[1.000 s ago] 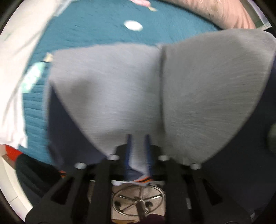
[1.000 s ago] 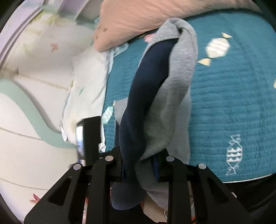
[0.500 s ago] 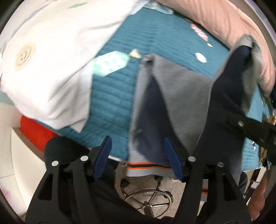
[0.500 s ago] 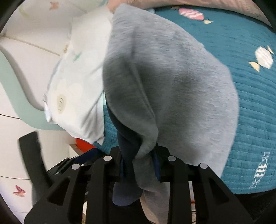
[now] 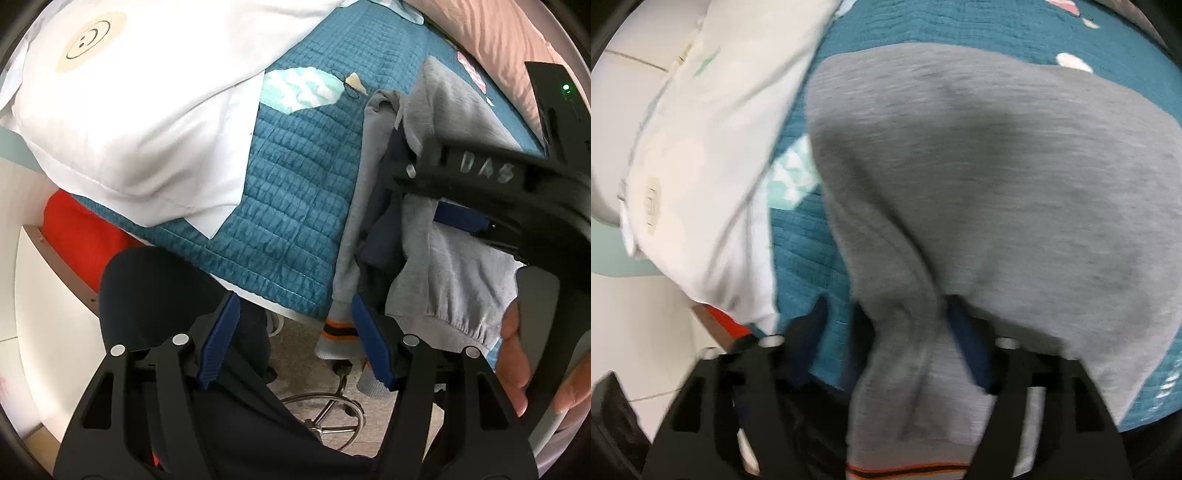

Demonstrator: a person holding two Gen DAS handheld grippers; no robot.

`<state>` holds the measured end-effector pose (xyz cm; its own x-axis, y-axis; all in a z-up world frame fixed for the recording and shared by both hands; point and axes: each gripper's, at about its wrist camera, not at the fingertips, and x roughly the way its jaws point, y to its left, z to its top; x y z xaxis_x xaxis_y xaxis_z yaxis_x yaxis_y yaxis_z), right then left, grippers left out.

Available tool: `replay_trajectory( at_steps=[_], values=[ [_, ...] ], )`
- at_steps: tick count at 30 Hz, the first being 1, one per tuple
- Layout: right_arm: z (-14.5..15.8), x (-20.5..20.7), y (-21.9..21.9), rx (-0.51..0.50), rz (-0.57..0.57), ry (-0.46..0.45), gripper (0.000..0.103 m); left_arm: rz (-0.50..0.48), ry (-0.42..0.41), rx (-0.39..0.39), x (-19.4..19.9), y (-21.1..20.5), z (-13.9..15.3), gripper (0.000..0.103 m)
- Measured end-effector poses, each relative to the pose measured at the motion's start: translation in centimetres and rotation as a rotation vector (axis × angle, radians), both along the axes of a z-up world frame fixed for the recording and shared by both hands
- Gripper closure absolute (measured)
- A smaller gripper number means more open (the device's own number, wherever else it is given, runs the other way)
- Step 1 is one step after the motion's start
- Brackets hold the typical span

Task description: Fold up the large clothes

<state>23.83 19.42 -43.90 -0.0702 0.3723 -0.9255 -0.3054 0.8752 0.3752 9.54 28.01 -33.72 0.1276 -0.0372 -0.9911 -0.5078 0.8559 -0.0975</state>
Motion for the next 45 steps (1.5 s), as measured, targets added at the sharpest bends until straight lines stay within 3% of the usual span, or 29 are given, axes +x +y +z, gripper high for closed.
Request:
replay_trajectory(
  at_steps=[4,7,10,13,15,17,18,20,22,25,28,32,38,40,45],
  values=[
    [1.2,-0.7,0.4,0.018,0.029,-0.015,0.023,-0.016,-0.025,0.009,0.2,-0.2,0.9,0.038],
    [2.8,-0.7,-0.6,0.161,-0.014,0.036,0.023,-0.025,-0.049,0.028,0.6,-0.5,1.6,0.034],
    [5.1,-0.9,-1.7,0.218,-0.035,0.033,0.023,-0.025,-0.07,0.026,0.6,-0.7,2.3,0.034],
    [8.6,-1.8,-3.3,0.256,-0.053,-0.06,0.025,-0.017,-0.089,0.024,0.4,-0.8,3.2,0.034],
    [10.3,-2.3,-4.0,0.15,-0.057,-0.184,0.027,-0.022,-0.104,0.027,0.3,-1.0,3.9,0.034],
    [10.6,-3.0,-4.3,0.0,-0.024,-0.281,0.048,-0.028,-0.113,0.032,0.2,-1.1,4.3,0.034],
    [10.3,-3.5,-4.3,-0.028,-0.003,-0.293,0.057,-0.031,-0.114,0.033,0.3,-1.1,4.3,0.034],
    [8.5,-4.3,-4.7,-0.011,0.042,-0.238,0.089,-0.031,-0.11,0.033,0.4,-1.0,4.2,0.034],
    [6.7,-4.8,-4.8,0.036,0.067,-0.188,0.095,-0.024,-0.099,0.029,0.4,-0.9,3.8,0.034],
    [2.7,-5.5,-3.1,0.073,0.127,-0.075,0.096,-0.007,-0.08,0.013,0.2,-0.5,3.0,0.034],
    [-2.4,-5.8,-1.5,0.063,0.116,0.064,0.098,0.023,-0.059,0.029,-0.4,0.1,2.5,0.034],
    [-4.5,-5.7,-0.7,0.058,0.089,0.055,0.098,0.049,-0.057,0.021,-1.2,1.1,2.3,0.034],
    [-3.2,-5.6,-1.9,0.088,0.089,0.066,0.095,0.067,-0.061,0.024,-1.2,1.4,2.3,0.034],
    [-1.5,-5.3,-3.3,0.097,0.081,0.074,0.095,0.051,-0.067,0.024,-0.8,1.2,2.5,0.034],
    [3.9,-3.9,-8.6,0.078,-0.026,-0.057,0.095,-0.031,-0.103,0.001,1.4,-1.1,2.9,0.034]
  ],
)
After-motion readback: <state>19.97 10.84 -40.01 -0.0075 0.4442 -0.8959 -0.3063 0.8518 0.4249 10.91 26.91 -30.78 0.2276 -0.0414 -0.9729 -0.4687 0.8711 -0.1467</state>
